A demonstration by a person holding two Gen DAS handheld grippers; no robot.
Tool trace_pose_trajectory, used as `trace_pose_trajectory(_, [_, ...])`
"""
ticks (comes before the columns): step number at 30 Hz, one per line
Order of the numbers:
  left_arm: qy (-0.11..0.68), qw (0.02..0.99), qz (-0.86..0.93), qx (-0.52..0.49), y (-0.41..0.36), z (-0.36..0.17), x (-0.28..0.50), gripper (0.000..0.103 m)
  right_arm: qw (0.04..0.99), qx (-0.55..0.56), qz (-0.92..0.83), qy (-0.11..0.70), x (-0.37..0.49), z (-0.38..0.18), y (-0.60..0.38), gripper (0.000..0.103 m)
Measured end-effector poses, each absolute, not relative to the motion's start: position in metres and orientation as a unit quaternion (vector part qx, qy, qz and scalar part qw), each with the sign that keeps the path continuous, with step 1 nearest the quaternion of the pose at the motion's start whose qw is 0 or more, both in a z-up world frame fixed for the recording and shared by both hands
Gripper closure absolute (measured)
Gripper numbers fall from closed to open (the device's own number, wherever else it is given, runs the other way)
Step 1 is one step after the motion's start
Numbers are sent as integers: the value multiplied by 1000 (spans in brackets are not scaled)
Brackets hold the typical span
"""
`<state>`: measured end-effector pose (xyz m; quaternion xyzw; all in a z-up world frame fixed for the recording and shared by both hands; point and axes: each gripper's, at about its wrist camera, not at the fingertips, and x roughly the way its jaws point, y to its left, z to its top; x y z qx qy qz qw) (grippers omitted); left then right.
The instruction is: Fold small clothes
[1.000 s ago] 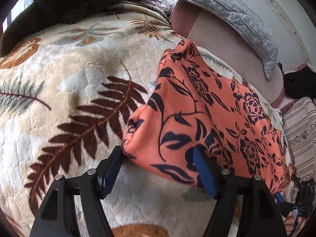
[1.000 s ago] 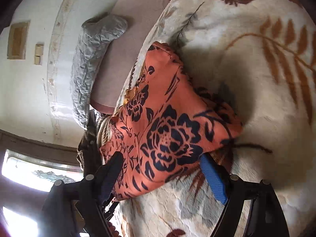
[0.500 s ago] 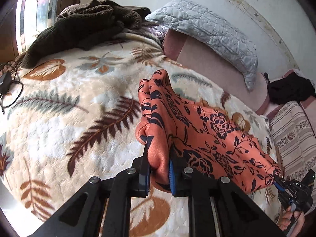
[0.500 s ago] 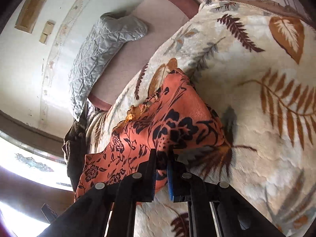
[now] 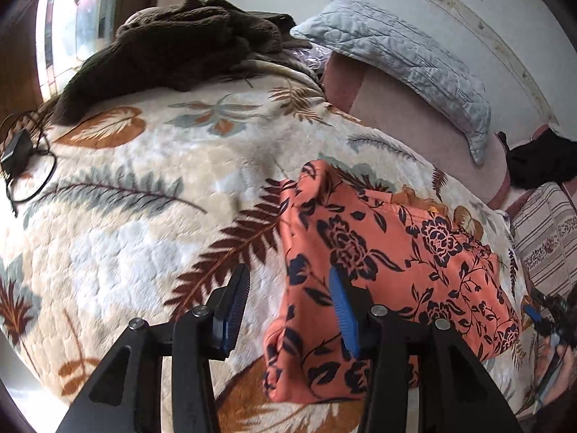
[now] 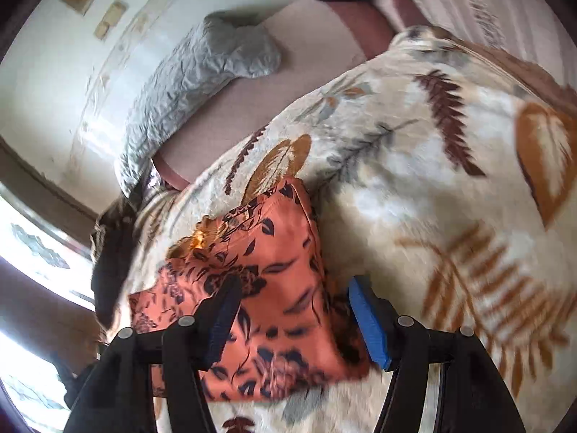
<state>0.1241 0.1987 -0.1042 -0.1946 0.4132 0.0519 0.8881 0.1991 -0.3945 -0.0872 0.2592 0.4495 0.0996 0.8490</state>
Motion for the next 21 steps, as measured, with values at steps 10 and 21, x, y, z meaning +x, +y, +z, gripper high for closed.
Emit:
trace_pose_trajectory(10, [409,896,23,-173,173,-127,169,56,837,132,76,525,300,-122,-337,97])
trace_pose_trajectory(21, [375,912,31,-164,164,-123,169,51,886,96,27,453,321,-91,-325,94])
